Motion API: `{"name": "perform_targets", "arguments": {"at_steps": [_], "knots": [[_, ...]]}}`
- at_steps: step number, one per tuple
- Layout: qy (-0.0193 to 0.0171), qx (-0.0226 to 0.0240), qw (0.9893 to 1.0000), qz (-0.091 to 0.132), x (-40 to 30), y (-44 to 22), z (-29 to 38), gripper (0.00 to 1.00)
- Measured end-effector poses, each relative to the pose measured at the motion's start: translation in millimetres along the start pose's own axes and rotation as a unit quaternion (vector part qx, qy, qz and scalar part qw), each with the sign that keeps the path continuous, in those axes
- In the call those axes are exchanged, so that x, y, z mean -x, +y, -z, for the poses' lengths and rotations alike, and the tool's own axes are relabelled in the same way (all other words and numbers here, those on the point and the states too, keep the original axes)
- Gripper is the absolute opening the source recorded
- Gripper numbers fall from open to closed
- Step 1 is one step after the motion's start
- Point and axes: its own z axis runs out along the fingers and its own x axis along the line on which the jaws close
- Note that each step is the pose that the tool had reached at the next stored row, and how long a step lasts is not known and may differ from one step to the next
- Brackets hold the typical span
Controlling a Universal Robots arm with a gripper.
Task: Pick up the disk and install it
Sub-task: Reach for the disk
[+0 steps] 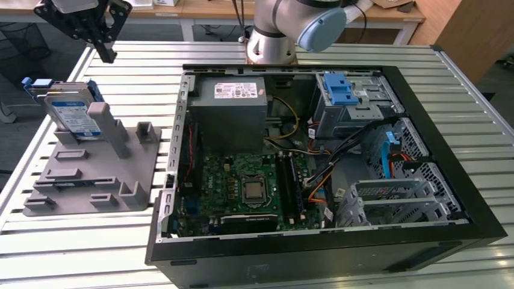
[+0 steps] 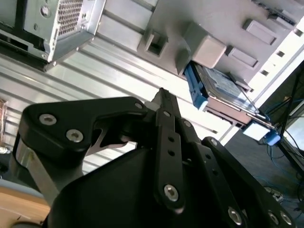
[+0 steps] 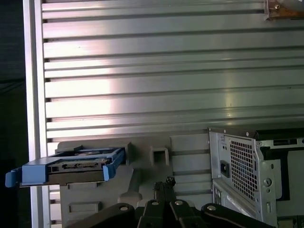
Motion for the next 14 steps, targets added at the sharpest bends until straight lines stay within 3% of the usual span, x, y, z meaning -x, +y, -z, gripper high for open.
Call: {"name": "perform_targets", "arguments": {"at_steps": [10, 14], "knots": [[0.0018, -0.0002, 1.0000, 0.000, -36.1, -0.2, -1.3, 0.11], [0.0017, -0.0001, 1.0000, 0.000, -41.4, -0.5, -1.3, 0.11]]}}
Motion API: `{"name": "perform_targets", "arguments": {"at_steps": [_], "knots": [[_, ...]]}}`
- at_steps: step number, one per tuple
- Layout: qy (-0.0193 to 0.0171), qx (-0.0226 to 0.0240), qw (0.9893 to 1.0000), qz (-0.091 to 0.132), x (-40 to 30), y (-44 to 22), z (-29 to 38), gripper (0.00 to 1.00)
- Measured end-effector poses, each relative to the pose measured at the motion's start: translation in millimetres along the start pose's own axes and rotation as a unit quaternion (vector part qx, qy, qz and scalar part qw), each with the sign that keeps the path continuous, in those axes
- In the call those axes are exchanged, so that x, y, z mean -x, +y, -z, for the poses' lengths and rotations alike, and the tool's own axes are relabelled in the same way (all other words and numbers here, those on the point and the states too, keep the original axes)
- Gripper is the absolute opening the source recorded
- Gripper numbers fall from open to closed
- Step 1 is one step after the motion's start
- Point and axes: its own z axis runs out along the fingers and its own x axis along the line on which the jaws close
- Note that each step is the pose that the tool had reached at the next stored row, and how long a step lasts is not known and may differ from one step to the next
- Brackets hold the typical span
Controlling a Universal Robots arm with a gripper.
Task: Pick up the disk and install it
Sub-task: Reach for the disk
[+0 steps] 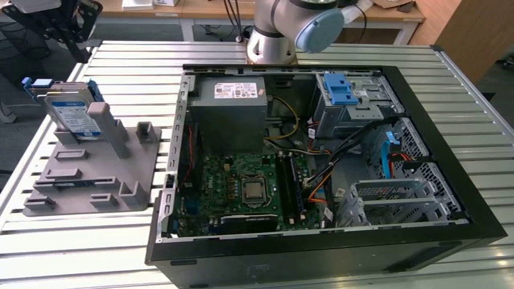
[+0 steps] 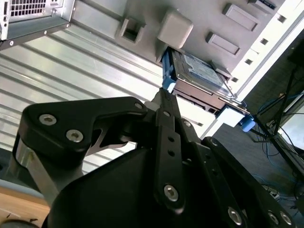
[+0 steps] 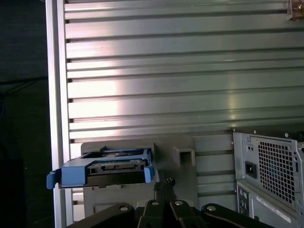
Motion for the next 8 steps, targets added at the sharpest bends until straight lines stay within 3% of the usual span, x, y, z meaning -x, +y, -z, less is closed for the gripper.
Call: {"name": "perform_targets", "arguments": {"at_steps": [6, 8], "knots": [[0.0000, 0.0000, 1.0000, 0.000, -0.5, 0.0, 0.0, 0.11], [0.0000, 0.0000, 1.0000, 0.000, -4.3, -0.3, 0.1, 0.11]]}}
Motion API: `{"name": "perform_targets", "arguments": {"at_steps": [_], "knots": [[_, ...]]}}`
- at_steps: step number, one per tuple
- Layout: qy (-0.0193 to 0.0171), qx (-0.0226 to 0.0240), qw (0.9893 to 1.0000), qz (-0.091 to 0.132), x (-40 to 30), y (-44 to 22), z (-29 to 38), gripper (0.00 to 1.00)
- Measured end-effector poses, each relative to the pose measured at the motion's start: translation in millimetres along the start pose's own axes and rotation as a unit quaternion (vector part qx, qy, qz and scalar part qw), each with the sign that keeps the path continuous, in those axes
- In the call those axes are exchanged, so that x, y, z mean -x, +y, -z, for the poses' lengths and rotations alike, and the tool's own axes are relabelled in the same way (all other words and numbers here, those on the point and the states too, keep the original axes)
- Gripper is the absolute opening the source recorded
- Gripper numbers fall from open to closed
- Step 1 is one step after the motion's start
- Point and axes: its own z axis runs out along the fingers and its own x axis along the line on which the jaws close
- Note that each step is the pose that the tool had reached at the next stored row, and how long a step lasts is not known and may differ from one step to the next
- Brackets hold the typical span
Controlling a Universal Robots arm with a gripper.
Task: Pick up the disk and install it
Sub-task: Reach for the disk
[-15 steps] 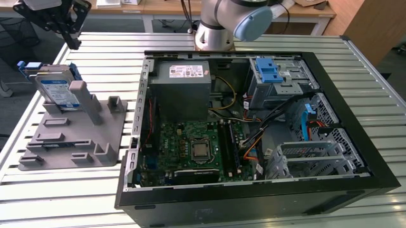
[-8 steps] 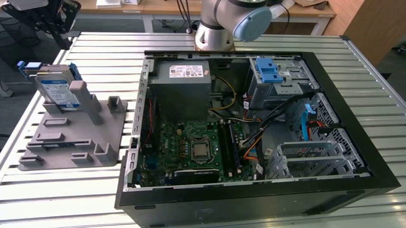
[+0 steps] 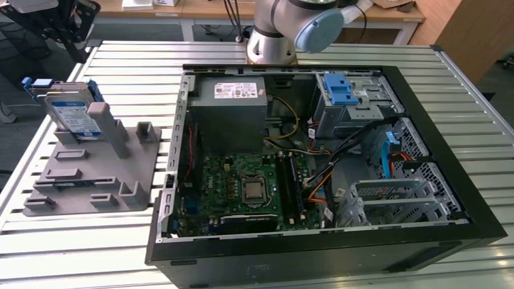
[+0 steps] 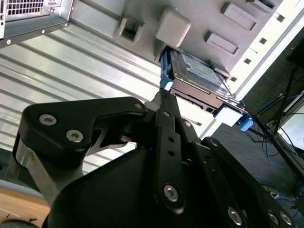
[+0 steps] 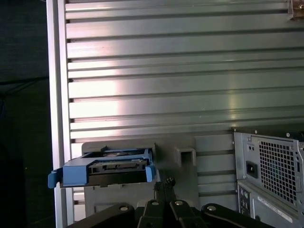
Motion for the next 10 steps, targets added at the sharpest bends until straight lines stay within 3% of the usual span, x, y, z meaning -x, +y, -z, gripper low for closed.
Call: {"name": "perform_targets", "arguments": {"at_steps": [7, 10], "knots": [[0.0000, 0.0000, 1.0000, 0.000, -30.9, -2.4, -0.3, 0.11], [0.0001, 0.0000, 1.0000, 0.000, -38.5, -3.0, -1.0, 0.11]]}}
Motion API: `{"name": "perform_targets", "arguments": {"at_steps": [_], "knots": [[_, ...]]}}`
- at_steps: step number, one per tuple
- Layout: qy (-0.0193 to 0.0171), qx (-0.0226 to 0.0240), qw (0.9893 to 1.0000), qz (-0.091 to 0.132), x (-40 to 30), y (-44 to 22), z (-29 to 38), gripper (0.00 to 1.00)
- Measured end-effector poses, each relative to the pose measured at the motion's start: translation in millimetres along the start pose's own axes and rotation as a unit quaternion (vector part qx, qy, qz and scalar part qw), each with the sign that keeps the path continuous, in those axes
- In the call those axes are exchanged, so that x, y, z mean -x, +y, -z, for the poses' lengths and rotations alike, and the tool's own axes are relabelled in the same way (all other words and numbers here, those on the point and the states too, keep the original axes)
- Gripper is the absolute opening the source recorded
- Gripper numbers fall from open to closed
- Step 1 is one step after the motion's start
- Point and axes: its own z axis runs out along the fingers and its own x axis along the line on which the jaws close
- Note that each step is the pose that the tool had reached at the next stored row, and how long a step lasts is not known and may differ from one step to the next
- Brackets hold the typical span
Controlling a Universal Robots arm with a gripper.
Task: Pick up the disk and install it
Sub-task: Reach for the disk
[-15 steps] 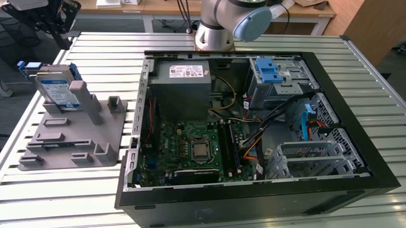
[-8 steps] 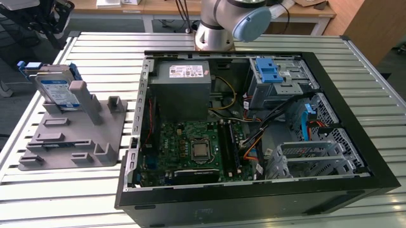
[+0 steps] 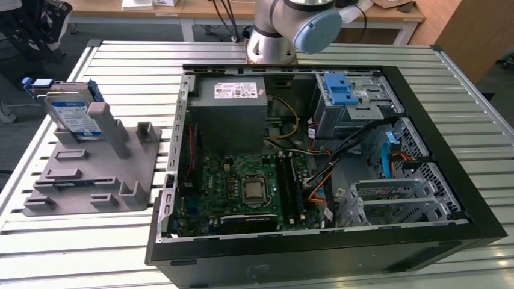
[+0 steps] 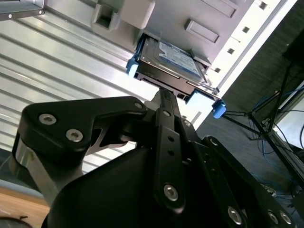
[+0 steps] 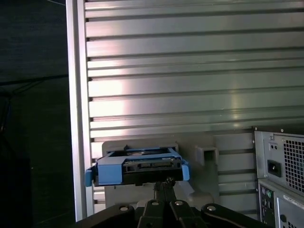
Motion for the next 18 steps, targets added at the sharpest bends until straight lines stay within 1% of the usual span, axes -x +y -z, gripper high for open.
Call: {"name": "perform_targets", "arguments": {"at_steps": [14, 16, 17, 18], "knots": [[0.0000, 0.0000, 1.0000, 0.000, -1.5, -0.1, -0.1, 0.11], [0.0001, 0.0000, 1.0000, 0.000, -4.2, -0.3, -0.1, 0.11], [0.0000, 0.0000, 1.0000, 0.000, -7.5, -0.6, -0.1, 0.11], [0.0000, 0.0000, 1.0000, 0.000, -12.2, -0.7, -0.3, 0.11]]}}
